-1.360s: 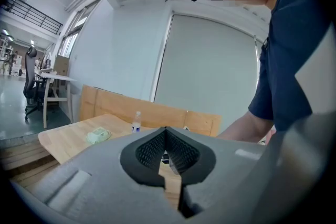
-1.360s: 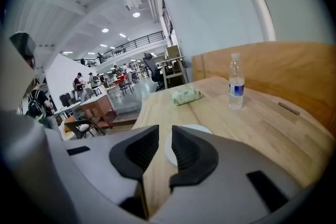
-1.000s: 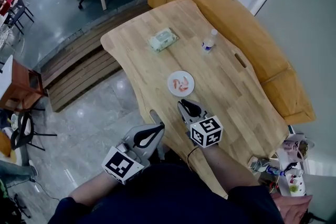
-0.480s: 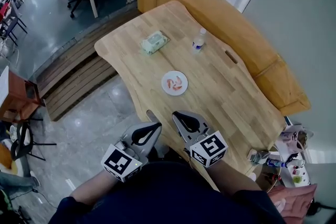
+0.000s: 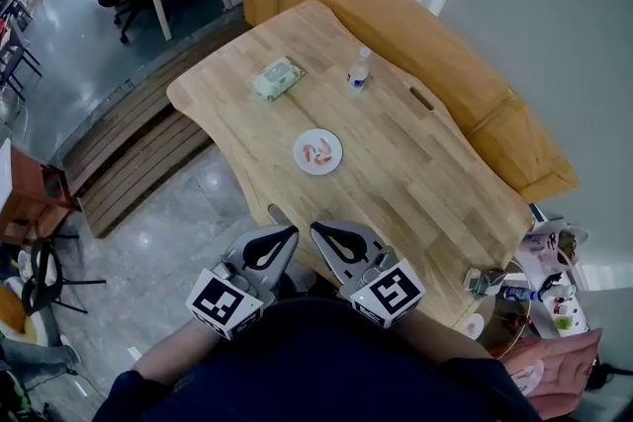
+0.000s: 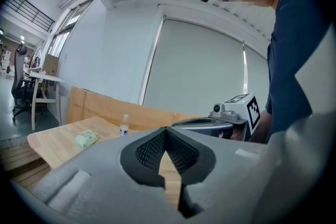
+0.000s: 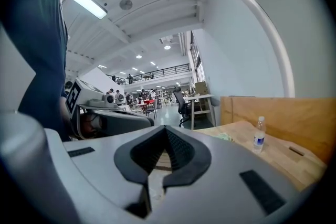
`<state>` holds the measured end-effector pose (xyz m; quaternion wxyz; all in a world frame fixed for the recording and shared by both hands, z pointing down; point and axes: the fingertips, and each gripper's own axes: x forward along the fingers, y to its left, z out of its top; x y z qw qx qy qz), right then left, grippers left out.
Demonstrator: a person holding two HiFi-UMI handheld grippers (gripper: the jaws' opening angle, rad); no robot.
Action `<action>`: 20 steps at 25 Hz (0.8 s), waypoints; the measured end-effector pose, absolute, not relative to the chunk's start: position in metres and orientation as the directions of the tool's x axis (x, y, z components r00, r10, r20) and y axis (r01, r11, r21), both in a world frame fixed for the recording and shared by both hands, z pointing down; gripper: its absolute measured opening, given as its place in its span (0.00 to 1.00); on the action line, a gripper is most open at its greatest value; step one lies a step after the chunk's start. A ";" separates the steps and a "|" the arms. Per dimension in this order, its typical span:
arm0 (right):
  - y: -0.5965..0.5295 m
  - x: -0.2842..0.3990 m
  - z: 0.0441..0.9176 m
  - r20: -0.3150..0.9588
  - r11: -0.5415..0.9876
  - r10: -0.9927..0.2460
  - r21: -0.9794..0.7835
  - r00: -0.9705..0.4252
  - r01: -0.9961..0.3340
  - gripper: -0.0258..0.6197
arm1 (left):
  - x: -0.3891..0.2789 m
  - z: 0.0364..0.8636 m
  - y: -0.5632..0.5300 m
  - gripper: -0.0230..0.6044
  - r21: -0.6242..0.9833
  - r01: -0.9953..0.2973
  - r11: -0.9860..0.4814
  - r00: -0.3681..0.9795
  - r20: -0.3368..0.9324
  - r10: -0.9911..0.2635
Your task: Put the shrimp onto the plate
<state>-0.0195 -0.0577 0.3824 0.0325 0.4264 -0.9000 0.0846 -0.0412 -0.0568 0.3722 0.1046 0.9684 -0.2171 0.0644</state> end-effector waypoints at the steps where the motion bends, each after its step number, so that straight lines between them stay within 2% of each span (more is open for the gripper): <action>1: -0.056 -0.019 0.382 0.127 0.622 -0.763 -0.126 -0.634 -0.773 0.06 | -0.040 0.372 -0.056 0.04 0.175 -0.433 -0.884 0.898 0.171 -0.406; 20: -0.057 -0.018 0.383 0.113 0.628 -0.761 -0.116 -0.638 -0.770 0.05 | -0.037 0.375 -0.057 0.04 0.165 -0.426 -0.889 0.900 0.171 -0.400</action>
